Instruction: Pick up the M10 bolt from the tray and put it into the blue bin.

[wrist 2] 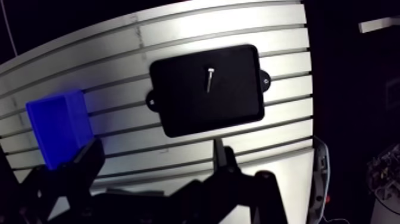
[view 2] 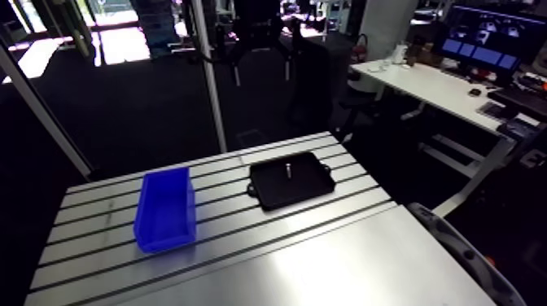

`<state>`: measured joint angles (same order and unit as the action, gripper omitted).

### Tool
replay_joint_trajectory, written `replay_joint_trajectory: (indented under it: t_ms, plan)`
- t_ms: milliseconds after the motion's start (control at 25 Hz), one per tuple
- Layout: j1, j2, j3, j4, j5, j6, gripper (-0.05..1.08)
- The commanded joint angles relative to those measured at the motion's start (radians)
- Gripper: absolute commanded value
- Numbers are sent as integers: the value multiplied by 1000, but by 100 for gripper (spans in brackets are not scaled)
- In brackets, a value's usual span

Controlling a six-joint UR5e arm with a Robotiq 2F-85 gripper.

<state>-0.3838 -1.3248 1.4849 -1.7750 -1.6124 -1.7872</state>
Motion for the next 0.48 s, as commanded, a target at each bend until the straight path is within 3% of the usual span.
replay_joint_trajectory:
  t_ms: [40,480]
  plan:
    - [-46,19,25,-18,49,-25,2]
    - [-101,49,59,-64,47,-27,2]
